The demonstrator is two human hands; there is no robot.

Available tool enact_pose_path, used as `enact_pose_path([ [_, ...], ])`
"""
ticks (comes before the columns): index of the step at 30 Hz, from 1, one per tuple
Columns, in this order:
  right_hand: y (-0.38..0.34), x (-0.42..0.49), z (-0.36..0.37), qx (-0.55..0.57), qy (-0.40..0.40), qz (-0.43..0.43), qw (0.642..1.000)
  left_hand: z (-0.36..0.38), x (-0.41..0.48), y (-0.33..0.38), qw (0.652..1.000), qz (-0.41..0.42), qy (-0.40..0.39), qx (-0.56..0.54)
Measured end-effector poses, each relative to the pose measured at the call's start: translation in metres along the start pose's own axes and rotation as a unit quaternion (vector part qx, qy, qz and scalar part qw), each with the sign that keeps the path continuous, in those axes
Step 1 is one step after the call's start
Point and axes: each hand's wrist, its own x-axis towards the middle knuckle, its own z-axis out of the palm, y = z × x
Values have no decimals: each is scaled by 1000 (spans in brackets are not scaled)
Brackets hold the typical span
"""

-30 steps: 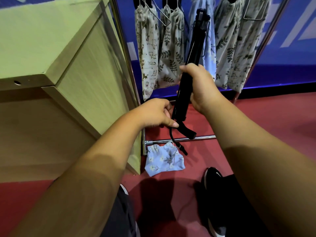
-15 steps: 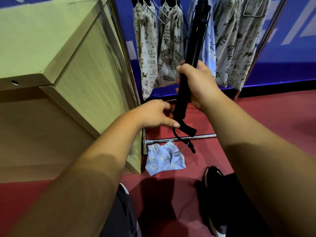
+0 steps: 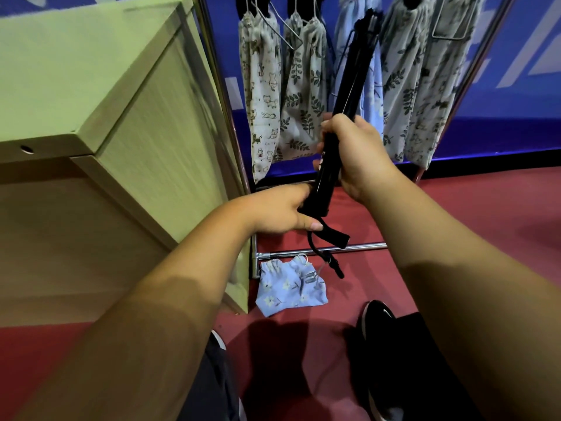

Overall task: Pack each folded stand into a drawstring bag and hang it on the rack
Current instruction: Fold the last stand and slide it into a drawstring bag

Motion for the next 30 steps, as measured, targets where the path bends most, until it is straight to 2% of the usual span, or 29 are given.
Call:
enact_pose_path([
  [6,7,-1,6,-39,-33,-18,999,-3,-5,-3,999,13,-14,-35],
  [11,9,0,7,-194,-12,-33,980,-2,-15,-8,990,8,-31,-137],
  [14,13,-1,5,-217,-26,-42,975,-2,-26,-12,979,2,-53,-196],
  [17,18,-7,9,-183,-55,-27,981,0,-36,-11,984,-29,-56,-170],
  [22,31,-18,12,-212,-42,28,976,17,-43,-8,998,-65,-12,6],
  [26,33,-25,12,-172,-25,68,982,25,-42,-11,996,-80,-2,-30],
  [30,35,-29,9,-168,-15,64,984,38,-39,-17,991,-93,10,-91],
])
